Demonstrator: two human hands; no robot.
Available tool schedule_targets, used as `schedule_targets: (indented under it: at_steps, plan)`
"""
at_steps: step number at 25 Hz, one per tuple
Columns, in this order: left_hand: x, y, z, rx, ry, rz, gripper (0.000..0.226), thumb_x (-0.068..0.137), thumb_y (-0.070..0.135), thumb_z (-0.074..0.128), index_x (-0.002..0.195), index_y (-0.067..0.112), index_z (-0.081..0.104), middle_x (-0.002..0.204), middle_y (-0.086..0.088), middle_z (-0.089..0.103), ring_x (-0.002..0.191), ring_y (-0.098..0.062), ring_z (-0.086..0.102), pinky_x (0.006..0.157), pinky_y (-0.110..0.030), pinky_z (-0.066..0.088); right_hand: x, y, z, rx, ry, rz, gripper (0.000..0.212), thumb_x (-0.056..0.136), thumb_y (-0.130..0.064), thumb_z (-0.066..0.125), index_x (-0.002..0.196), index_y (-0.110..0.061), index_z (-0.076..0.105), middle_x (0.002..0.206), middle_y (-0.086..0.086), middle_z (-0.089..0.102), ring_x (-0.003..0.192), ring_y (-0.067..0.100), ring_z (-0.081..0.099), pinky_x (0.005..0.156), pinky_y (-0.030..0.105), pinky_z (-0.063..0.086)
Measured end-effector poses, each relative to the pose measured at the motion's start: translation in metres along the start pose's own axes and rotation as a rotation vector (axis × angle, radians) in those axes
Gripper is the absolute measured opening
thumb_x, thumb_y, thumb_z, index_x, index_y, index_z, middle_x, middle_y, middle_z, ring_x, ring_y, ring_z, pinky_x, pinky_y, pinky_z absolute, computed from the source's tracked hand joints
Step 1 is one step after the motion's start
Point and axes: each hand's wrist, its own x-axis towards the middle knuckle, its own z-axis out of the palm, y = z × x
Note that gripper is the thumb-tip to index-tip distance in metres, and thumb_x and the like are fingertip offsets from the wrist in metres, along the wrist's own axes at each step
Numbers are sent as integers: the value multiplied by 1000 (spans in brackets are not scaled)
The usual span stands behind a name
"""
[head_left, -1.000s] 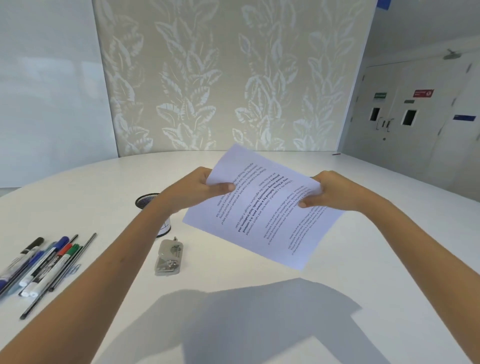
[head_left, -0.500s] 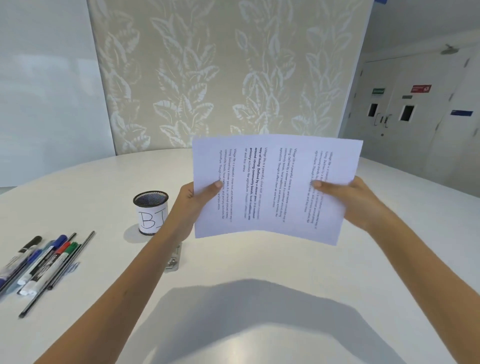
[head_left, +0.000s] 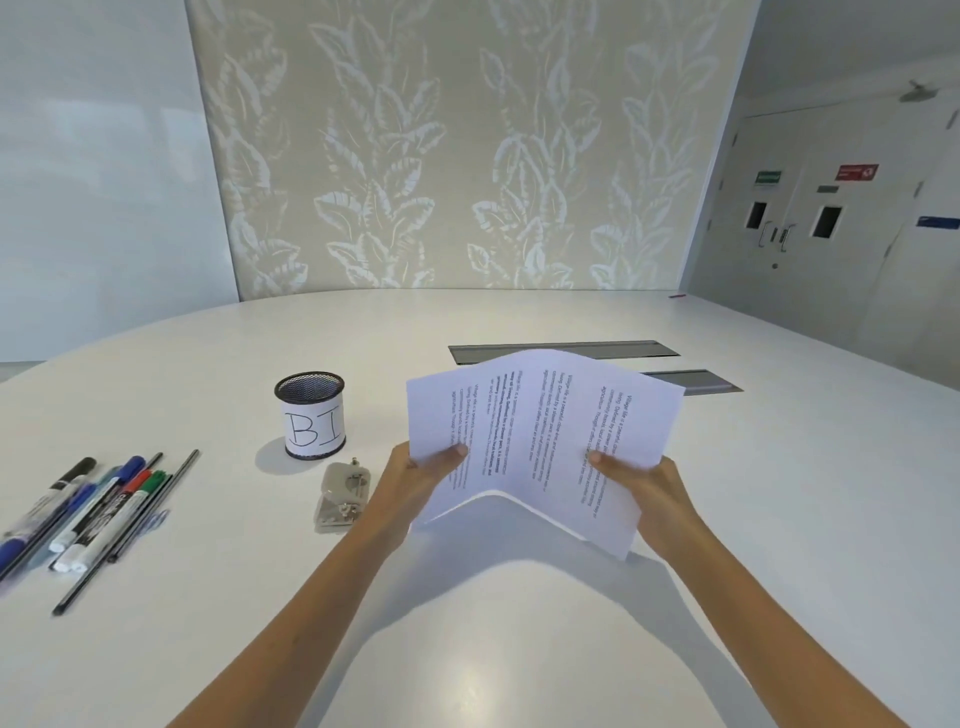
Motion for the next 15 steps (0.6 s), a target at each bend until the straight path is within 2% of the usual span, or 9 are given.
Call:
schedule_targets:
  at_steps: [2,4,6,9,11,13,15]
  plan:
    - [6,4,-2,-62,3,17,19,90,19,65,107,26,70,112,2,74,106,-18,68,89,-34,54,6,-8,1,4,4,-51,35,69,-19,83,103,-19,74,107,3,75,94,22,73,74,34,57]
    - [11,5,-6,-115,0,35,18,89,23,67,103,31,73,109,7,75,101,-12,70,77,-23,55,9,-12,-2,25,-7,-80,35,69,-20,83,103,-20,74,107,3,75,93,22,73,71,32,58]
    - [11,0,-10,-127,32,3,18,87,23,68,94,38,75,101,13,76,94,-9,72,70,-19,55,5,-6,-6,20,1,-46,35,67,-20,85,100,-20,75,105,3,76,92,22,73,66,28,59]
    - [10,-19,-13,-48,88,-105,20,87,20,70,83,38,76,88,19,77,97,-12,71,73,-24,52,-5,13,-10,-24,22,52,32,65,-20,83,96,-17,76,103,5,76,90,22,74,63,28,58]
    - [12,-18,-15,1,102,-57,23,86,17,71,98,36,71,96,17,76,106,-17,68,77,-25,53,-6,12,-13,-68,45,40,30,67,-19,82,96,-15,75,102,5,77,89,21,74,66,31,58]
    - [18,-3,-19,35,105,131,58,84,14,73,133,33,47,125,9,66,115,-10,62,90,-32,53,-1,-6,-15,-119,22,-31,35,67,-19,81,101,-10,74,101,6,77,89,22,74,71,32,59]
    - [25,25,-24,211,150,307,93,81,18,76,149,32,14,151,4,39,128,-2,48,105,-37,43,5,-34,-18,-202,-7,-90,36,68,-18,80,102,-7,73,98,4,78,84,18,74,66,27,59]
